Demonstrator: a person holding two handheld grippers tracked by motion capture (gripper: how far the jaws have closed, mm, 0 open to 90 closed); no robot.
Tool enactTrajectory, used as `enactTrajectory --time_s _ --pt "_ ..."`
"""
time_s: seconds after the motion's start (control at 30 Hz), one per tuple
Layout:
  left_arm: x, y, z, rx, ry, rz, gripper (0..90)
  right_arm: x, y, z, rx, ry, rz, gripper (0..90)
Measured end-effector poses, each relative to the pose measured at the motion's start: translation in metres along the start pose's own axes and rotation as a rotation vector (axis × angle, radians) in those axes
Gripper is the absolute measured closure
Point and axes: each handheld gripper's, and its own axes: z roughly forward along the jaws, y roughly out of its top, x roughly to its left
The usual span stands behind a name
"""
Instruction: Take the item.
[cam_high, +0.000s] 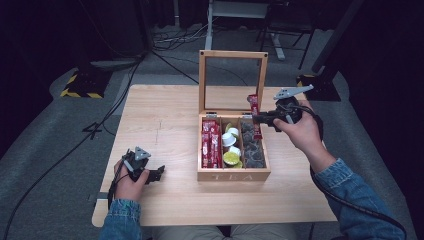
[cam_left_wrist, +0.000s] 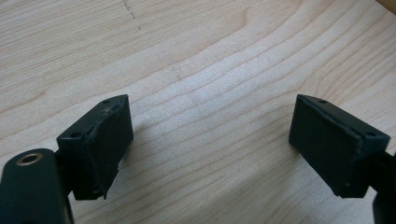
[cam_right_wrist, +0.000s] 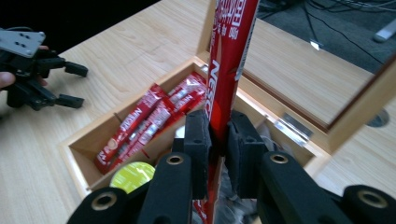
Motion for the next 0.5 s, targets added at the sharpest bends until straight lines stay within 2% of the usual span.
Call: enactTrajectory --time_s 0.33,0.5 --pt "0.0 0.0 0.0 0.003 0.001 0.001 13.9 -0.027 -0.02 -0.011 0.012 -0.06 0.069 80.0" --pt "0.0 0.0 0.0 0.002 0.001 -0.002 13.9 -0.042 -0.03 -0.014 0.019 -0.07 0.115 80.0"
